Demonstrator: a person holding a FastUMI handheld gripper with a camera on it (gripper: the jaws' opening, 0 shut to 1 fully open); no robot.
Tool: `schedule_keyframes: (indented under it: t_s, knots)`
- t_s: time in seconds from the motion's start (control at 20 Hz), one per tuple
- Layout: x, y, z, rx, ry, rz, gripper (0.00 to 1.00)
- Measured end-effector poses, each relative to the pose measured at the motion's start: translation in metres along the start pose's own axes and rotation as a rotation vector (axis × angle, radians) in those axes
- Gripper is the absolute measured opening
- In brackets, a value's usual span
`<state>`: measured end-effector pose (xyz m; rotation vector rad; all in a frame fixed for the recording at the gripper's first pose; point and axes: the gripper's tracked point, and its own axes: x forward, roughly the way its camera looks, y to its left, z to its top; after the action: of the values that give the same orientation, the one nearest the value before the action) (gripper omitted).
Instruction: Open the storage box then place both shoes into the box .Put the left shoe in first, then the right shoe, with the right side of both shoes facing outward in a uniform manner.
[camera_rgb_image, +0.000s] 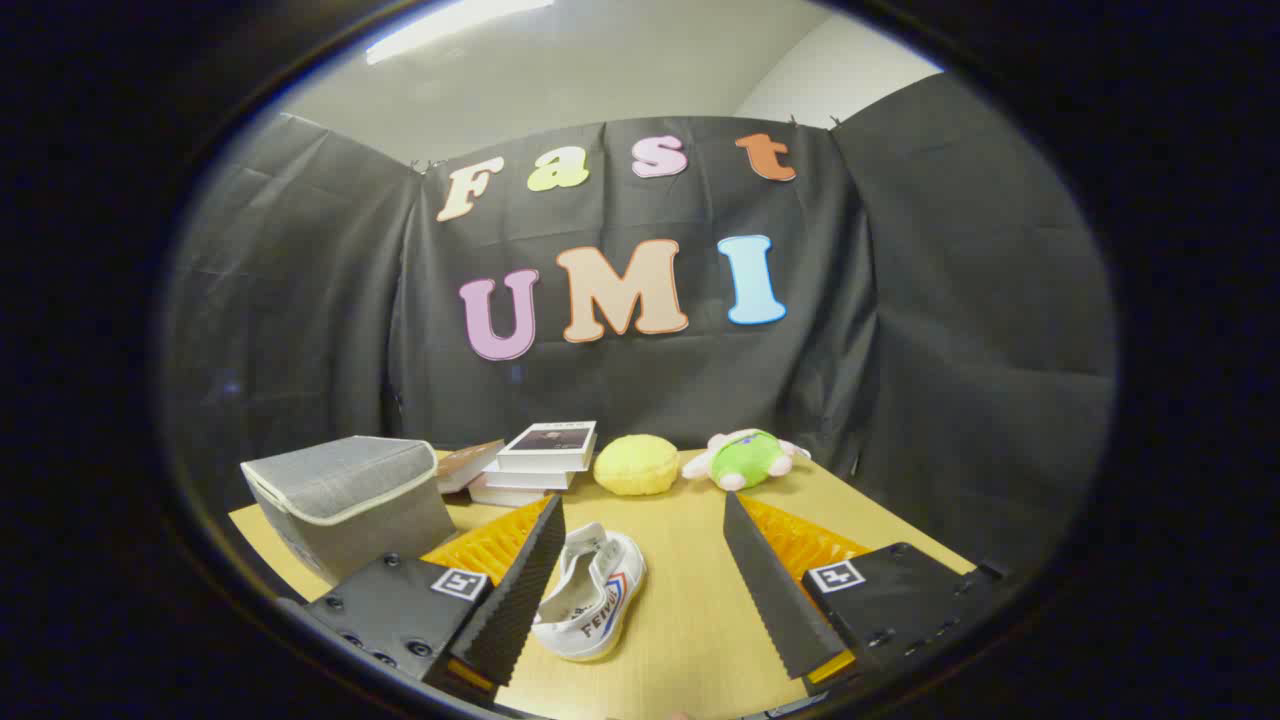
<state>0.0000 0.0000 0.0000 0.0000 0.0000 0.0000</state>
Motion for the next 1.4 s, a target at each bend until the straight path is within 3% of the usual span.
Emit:
schedule_keyframes:
  t_s: [0.9,1.4]
  knots:
    - [-0.005,0.001,0.005,0.025,-0.006,0.014,0.98]
    - [0.002,0.011,-0.006,0.111,0.0,0.054,0.98]
